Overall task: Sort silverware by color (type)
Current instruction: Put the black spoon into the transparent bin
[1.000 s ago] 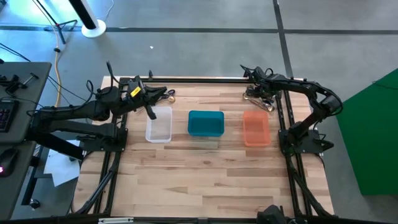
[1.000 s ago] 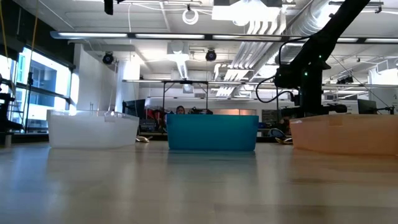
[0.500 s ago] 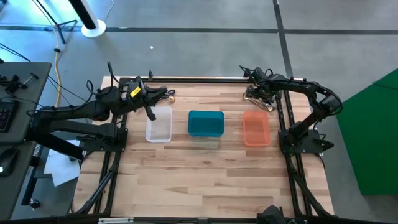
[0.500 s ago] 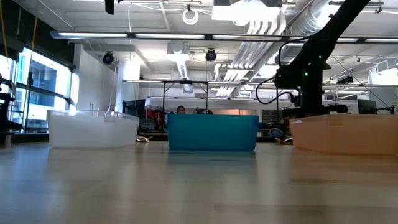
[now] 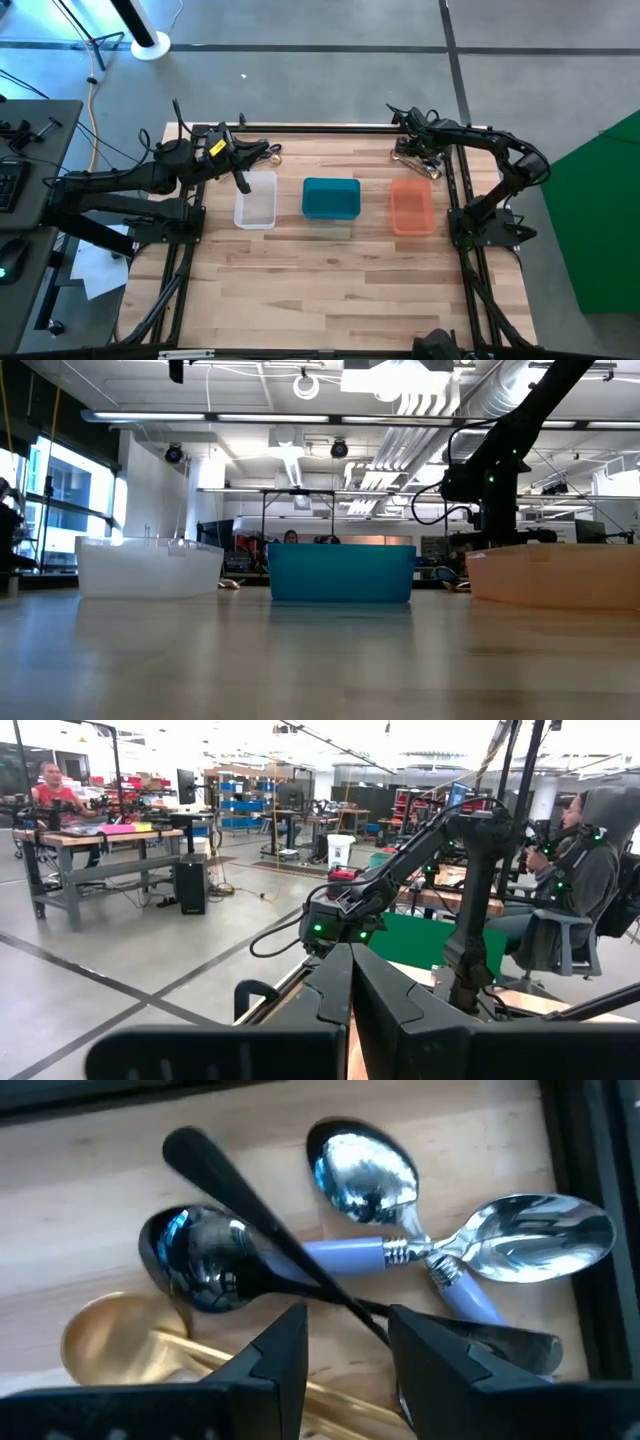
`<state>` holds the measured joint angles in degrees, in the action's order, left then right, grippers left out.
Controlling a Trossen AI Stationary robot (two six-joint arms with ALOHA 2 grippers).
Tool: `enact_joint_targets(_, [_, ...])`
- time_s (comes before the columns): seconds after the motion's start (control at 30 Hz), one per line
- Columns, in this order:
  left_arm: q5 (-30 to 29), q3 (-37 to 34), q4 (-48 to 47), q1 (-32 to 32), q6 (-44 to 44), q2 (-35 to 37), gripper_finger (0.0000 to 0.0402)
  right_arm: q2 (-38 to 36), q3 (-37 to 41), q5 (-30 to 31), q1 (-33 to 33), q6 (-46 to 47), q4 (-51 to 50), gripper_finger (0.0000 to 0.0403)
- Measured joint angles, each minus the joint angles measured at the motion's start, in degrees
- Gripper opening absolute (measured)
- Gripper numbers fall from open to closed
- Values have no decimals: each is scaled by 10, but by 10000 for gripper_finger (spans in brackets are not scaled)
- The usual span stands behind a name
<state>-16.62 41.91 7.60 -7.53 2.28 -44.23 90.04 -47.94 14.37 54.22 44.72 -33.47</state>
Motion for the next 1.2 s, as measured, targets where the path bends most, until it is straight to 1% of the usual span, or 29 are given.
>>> enact_joint_targets(0.07, [0, 0, 0, 0, 0, 0, 0, 0, 0, 7, 0, 18, 5, 126])
enact_joint_targets(0.27, [0, 0, 0, 0, 0, 0, 0, 0, 0, 41, -6, 127, 0, 126])
enact_joint_targets(0.4, [0, 0, 0, 0, 0, 0, 0, 0, 0, 65, -6, 152, -2, 126])
enact_joint_targets(0.53, [0, 0, 0, 0, 0, 0, 0, 10, 0, 63, -6, 169, -14, 122])
enact_joint_targets(0.67, [0, 0, 0, 0, 0, 0, 0, 30, 0, 63, -14, 170, -14, 96])
enact_joint_targets(0.93, [0, 0, 0, 0, -5, 0, 0, 34, 0, 64, -22, 156, -3, 32])
enact_joint_targets(1.1, [0, 0, 0, 0, -13, 0, 0, 34, 0, 51, -35, 152, 0, 6])
enact_joint_targets(1.2, [0, 0, 0, 0, -19, 0, 0, 34, 0, 46, -47, 139, 6, 1])
